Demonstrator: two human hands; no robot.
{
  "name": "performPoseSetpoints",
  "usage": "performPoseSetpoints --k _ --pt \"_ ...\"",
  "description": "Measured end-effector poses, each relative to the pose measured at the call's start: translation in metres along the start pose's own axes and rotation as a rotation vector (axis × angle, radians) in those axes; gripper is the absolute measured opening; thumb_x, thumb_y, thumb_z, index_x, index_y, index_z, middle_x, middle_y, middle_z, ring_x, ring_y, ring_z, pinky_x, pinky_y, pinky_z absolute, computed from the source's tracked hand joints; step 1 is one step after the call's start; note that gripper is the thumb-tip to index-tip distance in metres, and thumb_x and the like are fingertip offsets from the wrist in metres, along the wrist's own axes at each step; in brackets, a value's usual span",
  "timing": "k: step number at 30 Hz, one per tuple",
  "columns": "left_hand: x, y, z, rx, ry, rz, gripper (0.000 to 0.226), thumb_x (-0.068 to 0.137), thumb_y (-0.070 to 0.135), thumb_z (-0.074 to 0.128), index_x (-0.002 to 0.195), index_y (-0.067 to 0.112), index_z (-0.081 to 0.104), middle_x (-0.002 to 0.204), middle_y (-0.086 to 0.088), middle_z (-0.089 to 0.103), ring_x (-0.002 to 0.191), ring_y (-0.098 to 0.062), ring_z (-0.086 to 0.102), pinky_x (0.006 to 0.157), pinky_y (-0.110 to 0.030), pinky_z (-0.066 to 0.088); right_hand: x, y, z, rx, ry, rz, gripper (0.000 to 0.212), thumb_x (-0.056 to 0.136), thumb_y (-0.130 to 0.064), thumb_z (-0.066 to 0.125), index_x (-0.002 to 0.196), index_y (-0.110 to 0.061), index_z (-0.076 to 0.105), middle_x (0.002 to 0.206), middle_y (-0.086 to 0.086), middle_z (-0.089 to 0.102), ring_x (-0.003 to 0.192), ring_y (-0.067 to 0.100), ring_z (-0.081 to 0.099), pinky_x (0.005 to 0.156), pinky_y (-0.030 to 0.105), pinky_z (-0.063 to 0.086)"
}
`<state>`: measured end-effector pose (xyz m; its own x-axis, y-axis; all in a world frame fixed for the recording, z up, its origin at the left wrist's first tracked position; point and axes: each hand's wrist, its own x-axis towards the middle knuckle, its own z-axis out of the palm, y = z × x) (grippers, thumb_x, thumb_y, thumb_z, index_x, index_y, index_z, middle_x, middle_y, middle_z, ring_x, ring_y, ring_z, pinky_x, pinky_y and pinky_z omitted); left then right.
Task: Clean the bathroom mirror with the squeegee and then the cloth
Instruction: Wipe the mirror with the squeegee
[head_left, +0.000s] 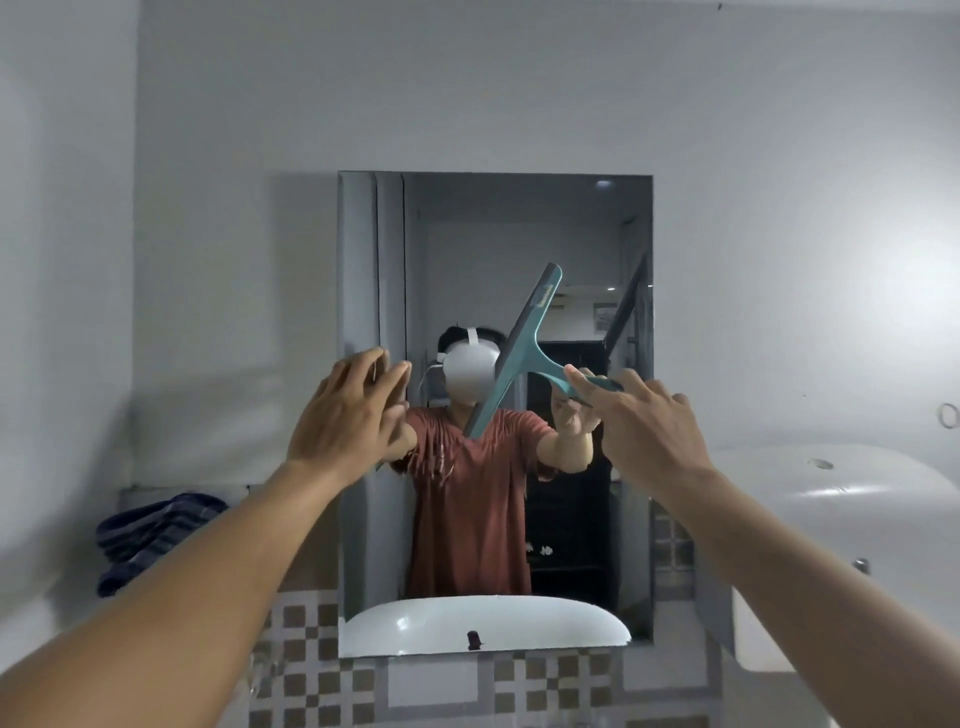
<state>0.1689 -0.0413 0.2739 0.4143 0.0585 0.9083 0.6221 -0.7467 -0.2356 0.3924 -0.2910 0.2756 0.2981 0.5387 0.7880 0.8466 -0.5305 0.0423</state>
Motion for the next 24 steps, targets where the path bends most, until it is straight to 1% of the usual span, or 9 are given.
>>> performPoseSetpoints --k 4,7,10,13,17,20,24 --pt "0.033 -0.002 -0.008 0.074 -0.009 0.042 0.056 0.094 0.034 0.054 0.146 0.017 0.045 0.15 -0.016 0.038 0.133 -0.036 0.04 0.109 -0.049 0.043 -0.002 0.013 0.003 0.025 0.001 0.049 0.07 0.098 -0.018 0.04 0.156 -0.048 0.016 0.124 0.003 0.053 0.107 0.03 0.056 0.089 0.045 0.05" --pt "0.042 -0.005 -0.01 0.088 -0.033 0.049 0.059 0.093 0.031 0.059 0.149 0.018 0.044 0.152 -0.018 0.036 0.135 -0.038 0.039 0.111 -0.052 0.042 -0.007 0.021 0.008 0.041 -0.006 0.099 0.08 0.094 -0.011 0.047 0.157 -0.048 0.012 0.112 0.003 0.054 0.097 0.031 0.059 0.079 0.044 0.054" --pt "0.042 -0.005 -0.011 0.075 -0.052 0.05 0.061 0.091 0.029 0.064 0.149 0.018 0.045 0.151 -0.02 0.037 0.133 -0.039 0.04 0.109 -0.053 0.043 -0.017 0.026 0.013 0.087 -0.012 0.149 0.079 0.095 -0.013 0.048 0.157 -0.048 0.013 0.105 0.004 0.055 0.086 0.029 0.061 0.07 0.042 0.056" --pt "0.041 -0.004 -0.015 0.067 -0.052 0.057 0.061 0.091 0.028 0.065 0.148 0.017 0.046 0.15 -0.021 0.039 0.132 -0.04 0.04 0.107 -0.054 0.045 -0.03 0.021 0.021 0.144 -0.012 0.194 0.074 0.098 -0.018 0.046 0.158 -0.046 0.012 0.104 0.006 0.056 0.081 0.03 0.062 0.066 0.04 0.055" --pt "0.042 -0.005 -0.016 0.079 -0.075 0.052 0.064 0.089 0.032 0.067 0.148 0.019 0.046 0.149 -0.019 0.039 0.13 -0.04 0.04 0.106 -0.054 0.044 -0.044 0.006 0.035 0.232 0.008 0.268 0.071 0.099 -0.018 0.045 0.159 -0.041 0.014 0.098 0.01 0.058 0.071 0.031 0.06 0.062 0.041 0.055" --pt "0.043 -0.004 -0.017 0.087 -0.08 0.045 0.064 0.087 0.034 0.068 0.147 0.021 0.048 0.149 -0.017 0.04 0.129 -0.039 0.041 0.105 -0.053 0.043 -0.055 -0.013 0.044 0.286 0.013 0.314 0.068 0.101 -0.021 0.044 0.16 -0.034 0.013 0.098 0.011 0.061 0.07 0.03 0.06 0.057 0.037 0.049" --pt "0.046 -0.007 -0.022 0.112 -0.079 0.07 0.059 0.087 0.033 0.068 0.143 0.02 0.052 0.142 -0.016 0.045 0.122 -0.038 0.044 0.097 -0.053 0.047 -0.067 -0.043 0.055 0.401 0.018 0.4 0.07 0.102 -0.026 0.046 0.161 -0.032 0.01 0.101 0.013 0.065 0.076 0.031 0.061 0.06 0.036 0.045"
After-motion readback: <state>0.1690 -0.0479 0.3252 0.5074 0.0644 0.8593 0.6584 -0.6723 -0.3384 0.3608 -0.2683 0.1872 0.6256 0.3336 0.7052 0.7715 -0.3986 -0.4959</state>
